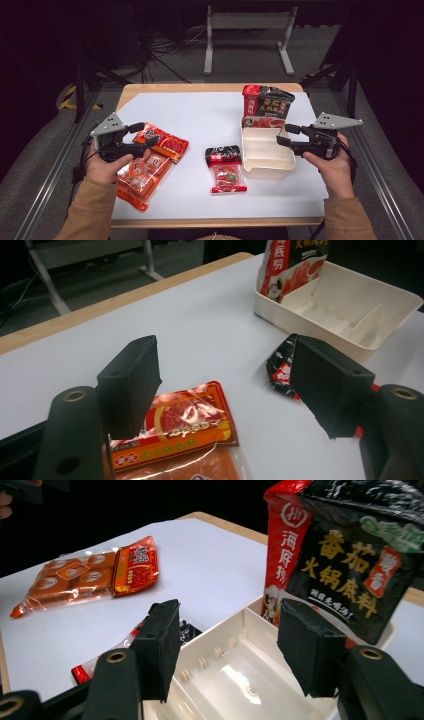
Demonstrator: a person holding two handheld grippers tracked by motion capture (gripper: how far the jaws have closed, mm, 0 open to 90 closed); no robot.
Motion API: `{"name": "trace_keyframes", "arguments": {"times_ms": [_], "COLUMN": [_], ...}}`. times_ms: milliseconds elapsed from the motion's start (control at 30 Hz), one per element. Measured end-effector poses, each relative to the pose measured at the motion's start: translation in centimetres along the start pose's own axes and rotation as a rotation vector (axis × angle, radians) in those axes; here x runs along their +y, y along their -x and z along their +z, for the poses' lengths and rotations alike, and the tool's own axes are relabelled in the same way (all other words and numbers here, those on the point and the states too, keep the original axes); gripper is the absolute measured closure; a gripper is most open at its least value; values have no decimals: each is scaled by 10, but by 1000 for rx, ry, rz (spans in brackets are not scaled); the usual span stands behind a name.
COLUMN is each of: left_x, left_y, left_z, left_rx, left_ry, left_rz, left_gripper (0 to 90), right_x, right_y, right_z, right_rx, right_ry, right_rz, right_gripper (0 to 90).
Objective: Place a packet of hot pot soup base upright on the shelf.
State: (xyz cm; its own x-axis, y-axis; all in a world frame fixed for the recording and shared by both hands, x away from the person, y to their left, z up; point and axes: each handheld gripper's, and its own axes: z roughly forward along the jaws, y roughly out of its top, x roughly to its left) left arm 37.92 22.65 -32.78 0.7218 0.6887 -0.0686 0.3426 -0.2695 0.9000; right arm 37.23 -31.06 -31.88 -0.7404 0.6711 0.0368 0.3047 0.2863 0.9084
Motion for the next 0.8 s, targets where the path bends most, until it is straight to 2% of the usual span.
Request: {"name": "trace_keyframes", "arguments": {"times_ms": [167, 267, 400, 467, 533, 700, 800], "left_x": [-1, -1, -4, -6, -7, -8, -9], "left_y": [-16, -27, -45, -56, -60, -79, -84], "left_z": [4, 7, 12, 16, 18, 29, 33], "left_rx": [32, 52, 40, 48, 56, 73, 72], "left_ry": [-39, -50, -57, -62, -68, -96, -93], "left_rz": [-6, -15, -50, -61, -62, -53, -50], "left_gripper": [289, 289, 315, 329, 336, 357, 366], "right_x": [-1, -1, 0, 0, 0, 0, -1], "right_y": [-3, -4, -4, -4, -4, -4, -3], "right_z": [9, 11, 10, 10, 10, 9, 8], "right_rx": [32, 60, 88, 85, 88, 82, 84], "right_ry": [9, 18, 40, 43, 42, 22, 20], "right_rz": [-12, -14, -8, -16, -13, -2, 2], "right_gripper": [440, 487, 479, 471, 472, 472, 472]}}
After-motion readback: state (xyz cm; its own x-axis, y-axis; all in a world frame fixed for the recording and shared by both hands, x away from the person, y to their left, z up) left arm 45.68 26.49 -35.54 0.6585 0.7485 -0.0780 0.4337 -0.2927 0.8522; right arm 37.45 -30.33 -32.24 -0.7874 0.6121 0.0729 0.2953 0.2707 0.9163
